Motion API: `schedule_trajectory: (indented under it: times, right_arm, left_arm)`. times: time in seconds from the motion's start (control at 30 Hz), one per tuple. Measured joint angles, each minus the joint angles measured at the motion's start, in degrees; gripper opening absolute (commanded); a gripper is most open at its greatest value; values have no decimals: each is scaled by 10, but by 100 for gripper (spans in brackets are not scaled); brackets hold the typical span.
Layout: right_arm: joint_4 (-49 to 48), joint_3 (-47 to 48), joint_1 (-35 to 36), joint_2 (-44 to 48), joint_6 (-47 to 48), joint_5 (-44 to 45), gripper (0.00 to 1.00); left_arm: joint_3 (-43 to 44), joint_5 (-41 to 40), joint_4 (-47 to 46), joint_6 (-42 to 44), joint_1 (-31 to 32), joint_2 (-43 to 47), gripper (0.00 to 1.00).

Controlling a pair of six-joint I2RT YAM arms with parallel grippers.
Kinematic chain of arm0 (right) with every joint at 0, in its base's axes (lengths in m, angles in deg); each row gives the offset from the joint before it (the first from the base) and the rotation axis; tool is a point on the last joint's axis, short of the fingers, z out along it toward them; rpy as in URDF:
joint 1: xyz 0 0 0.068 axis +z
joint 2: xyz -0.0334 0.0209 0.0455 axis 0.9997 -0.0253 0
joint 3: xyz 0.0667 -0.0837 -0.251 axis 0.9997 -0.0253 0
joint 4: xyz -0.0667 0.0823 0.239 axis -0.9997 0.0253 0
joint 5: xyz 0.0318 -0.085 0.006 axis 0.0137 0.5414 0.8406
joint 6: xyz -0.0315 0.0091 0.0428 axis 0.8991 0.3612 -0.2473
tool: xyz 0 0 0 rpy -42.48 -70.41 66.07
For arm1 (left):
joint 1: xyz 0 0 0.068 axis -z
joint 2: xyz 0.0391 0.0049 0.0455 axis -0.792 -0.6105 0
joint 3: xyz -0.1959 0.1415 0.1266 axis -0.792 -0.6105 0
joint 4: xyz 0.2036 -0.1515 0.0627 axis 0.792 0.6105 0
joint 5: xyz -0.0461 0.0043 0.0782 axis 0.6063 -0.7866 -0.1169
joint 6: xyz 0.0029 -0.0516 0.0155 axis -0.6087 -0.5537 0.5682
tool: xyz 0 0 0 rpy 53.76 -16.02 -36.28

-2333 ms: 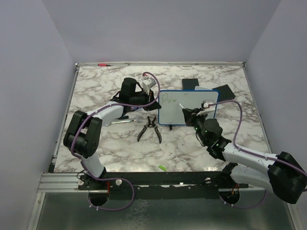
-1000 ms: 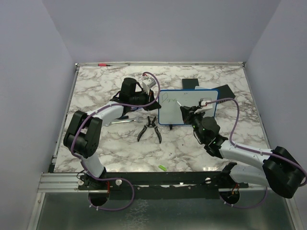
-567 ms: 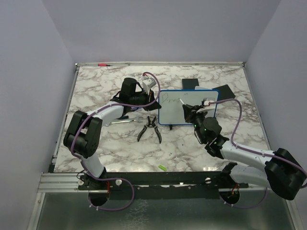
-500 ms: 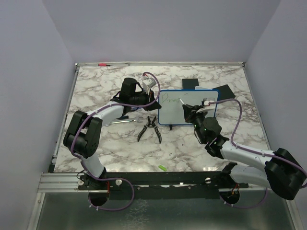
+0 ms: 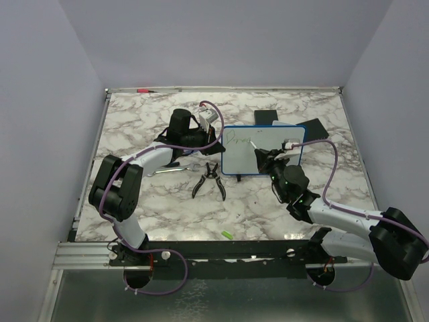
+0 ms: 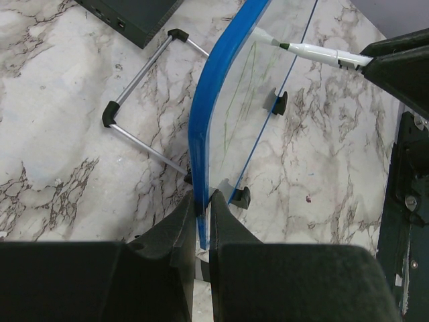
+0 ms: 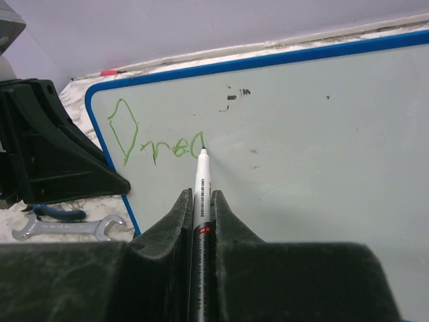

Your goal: Write a sentence on the whiteboard

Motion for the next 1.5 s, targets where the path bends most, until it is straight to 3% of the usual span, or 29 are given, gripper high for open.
schedule_trajectory:
  times: [1.5]
  right_arm:
    - [27,-21,1,16,-24,10,1]
  left_arm:
    - [0,0,0,0,0,0,0]
